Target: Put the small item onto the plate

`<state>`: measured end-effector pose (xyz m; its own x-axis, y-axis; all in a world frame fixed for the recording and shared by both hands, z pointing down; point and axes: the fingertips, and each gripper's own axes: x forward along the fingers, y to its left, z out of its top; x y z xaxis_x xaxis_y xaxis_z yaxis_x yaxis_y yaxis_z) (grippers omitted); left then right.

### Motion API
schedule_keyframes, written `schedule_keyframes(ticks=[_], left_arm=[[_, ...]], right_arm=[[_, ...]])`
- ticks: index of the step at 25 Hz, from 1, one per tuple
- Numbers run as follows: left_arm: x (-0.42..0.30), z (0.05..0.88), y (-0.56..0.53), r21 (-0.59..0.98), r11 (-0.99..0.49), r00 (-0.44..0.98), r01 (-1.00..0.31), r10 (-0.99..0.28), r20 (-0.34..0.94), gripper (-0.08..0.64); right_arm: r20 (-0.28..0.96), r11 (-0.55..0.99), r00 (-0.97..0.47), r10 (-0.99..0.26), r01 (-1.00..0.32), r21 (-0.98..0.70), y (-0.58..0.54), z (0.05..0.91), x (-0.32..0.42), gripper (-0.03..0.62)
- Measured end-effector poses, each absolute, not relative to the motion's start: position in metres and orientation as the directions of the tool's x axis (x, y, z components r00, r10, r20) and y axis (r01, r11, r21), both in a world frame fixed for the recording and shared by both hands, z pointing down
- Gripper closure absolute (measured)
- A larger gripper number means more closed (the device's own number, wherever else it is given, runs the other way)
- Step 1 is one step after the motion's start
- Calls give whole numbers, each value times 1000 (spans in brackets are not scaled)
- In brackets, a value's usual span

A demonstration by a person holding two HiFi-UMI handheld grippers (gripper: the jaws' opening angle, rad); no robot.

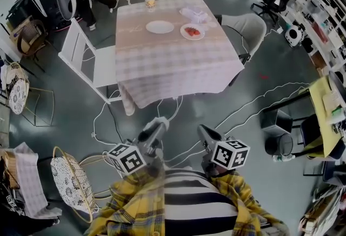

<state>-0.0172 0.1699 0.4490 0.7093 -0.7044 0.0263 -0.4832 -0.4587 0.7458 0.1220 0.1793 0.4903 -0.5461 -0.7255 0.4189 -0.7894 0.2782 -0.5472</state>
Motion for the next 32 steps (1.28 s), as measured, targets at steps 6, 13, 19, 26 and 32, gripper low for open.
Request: schedule_keyframes(ticks=[6,13,19,26,32], left_arm=[[-23,448,167,752,-457,711,-475,-703,22,468],[-30,447,154,763,-466,731,-447,-683,11,468],[-41,439,134,744,-506,758,-437,-652,2,468],[-66,439,99,709,-543,777,-449,-630,9,468],[-90,444,85,720,-532,778,-445,-628,17,468]], right_arm=[[429,274,-543,-722,-794,-543,175,491,116,591],[441,280,-536,-720,-805,-522,164,487,103,591],[437,290,-530,-727,-813,-504,141,482,82,591],[428,323,-535,-729,-819,-474,106,475,46,591],[433,336,-538,-723,-822,-460,87,471,14,591]])
